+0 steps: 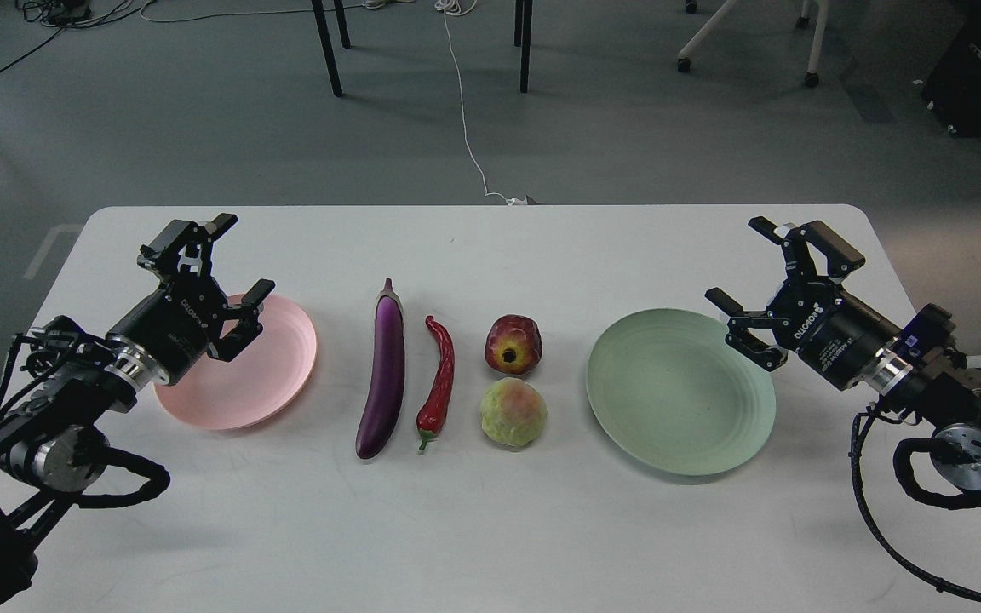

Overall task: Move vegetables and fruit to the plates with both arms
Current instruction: 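Move the right gripper over the red apple beside the green plate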

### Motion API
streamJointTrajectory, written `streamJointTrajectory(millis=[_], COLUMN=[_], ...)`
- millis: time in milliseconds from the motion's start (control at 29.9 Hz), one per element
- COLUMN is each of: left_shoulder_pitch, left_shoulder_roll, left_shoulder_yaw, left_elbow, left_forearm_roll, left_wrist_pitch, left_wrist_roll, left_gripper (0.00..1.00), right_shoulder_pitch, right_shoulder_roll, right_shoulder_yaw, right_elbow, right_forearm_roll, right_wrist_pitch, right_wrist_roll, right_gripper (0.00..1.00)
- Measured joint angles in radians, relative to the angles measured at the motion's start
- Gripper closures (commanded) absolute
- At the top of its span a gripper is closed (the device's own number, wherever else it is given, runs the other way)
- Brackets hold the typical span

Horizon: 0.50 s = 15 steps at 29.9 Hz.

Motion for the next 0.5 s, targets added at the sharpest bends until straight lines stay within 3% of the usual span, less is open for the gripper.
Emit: streamJointTrajectory(millis=[234, 335, 502], left_shoulder_pitch=[-0.002, -0.003, -0.008], left_shoulder_roll=[0.013, 0.024, 0.074], left_shoulder_yaw=[-0.006, -0.024, -0.042], left_elbow=[-0.008, -0.008, -0.006], left_forearm_roll=[-0.011, -0.028, -0.040], left_wrist_pitch=[-0.004, -0.007, -0.039], left_wrist_roll=[-0.008, -0.018, -0.040], left_gripper=[0.01, 0.01, 0.01], right_shoulder_pitch=[0.070, 0.228, 0.623], right_shoulder_roll=[-0.006, -0.012, 0.016], right_shoulder_yaw=[0.000, -0.054, -0.371], right_elbow=[0.000, -0.010, -0.051], right_forearm_roll=[-0.041, -0.187, -0.545], right_wrist_pitch=[0.000, 0.000, 0.001], right_wrist_roll=[0.002, 0.003, 0.031], right_gripper=[0.00, 0.00, 0.01])
